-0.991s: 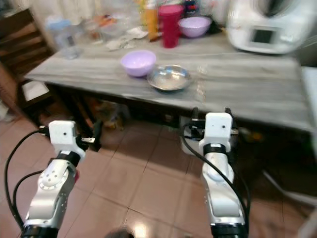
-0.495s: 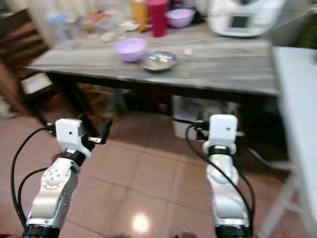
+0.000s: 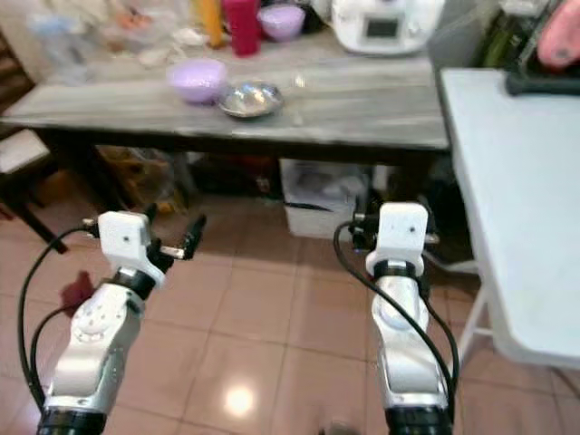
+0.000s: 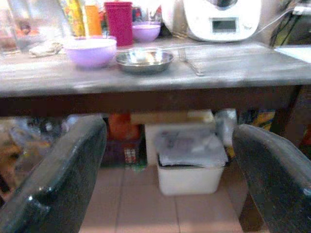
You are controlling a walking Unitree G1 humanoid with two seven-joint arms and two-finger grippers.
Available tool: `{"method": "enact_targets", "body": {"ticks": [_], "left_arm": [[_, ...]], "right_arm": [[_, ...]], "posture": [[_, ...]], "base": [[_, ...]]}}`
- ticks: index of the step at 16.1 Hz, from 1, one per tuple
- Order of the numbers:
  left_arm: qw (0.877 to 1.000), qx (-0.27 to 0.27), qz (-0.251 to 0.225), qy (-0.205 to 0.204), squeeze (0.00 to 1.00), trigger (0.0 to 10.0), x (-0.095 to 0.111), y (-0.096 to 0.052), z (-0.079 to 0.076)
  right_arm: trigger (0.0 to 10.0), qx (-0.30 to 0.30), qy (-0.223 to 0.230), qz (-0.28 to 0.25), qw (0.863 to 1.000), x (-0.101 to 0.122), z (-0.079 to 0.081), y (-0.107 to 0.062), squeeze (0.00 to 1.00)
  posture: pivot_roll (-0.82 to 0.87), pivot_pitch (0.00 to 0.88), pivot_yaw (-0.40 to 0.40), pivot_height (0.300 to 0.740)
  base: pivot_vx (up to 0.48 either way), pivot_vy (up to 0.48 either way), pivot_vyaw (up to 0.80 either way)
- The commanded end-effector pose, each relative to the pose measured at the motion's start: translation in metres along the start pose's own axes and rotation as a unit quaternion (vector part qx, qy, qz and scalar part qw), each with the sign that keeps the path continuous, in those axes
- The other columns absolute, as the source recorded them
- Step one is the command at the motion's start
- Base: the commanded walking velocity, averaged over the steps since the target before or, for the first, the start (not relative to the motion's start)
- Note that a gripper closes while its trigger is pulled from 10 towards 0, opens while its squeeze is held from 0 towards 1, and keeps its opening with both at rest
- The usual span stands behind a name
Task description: Setting the table
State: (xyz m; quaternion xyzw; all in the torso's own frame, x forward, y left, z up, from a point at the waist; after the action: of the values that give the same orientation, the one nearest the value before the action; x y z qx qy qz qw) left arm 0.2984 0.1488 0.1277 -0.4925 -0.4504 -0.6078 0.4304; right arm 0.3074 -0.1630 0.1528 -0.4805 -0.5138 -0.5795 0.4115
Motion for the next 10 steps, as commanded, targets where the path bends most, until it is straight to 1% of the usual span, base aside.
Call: {"method": "enact_targets", "body": {"ticks": [1,10], "left_arm": [[1.0,-0.006,0.0,-0.001,0.0,10.0,0.0018,-0.0004,-0.0004],[1.0,-0.022,0.0,-0.008,0.0,10.0,0.0031,0.0019,-0.0055]], "right_arm": [[10.0,0.001,0.001,0.004,1.0,-0.0015,0.0008,-0.0017,0.0],[10.0,0.002,0.004,0.008,1.0,-0.0035,0.0006,-0.0056,0.0]], "posture": [[-0.11,0.139,0.087,0.74],[-0.12,0.151,0.103,0.74]], "base": [[0.0,-0.277,0.0],[0.0,-0.275,0.0]]}}
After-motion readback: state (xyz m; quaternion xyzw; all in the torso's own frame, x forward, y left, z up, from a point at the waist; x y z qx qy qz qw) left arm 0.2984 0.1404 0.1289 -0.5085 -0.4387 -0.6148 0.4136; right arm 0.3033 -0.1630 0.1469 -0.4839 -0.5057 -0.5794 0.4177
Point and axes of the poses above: a point about 5 cm out from each wrist's last joint towards the gripper, its own y axis pointing out of the wrist towards the gripper, its own x axis along the axis of the wrist's last joint, z = x × y, the point moved 1 cm from there along y, pointing out of the wrist towards the gripper, and after that the axes turned 8 degrees about y, right-handed, at the moved point
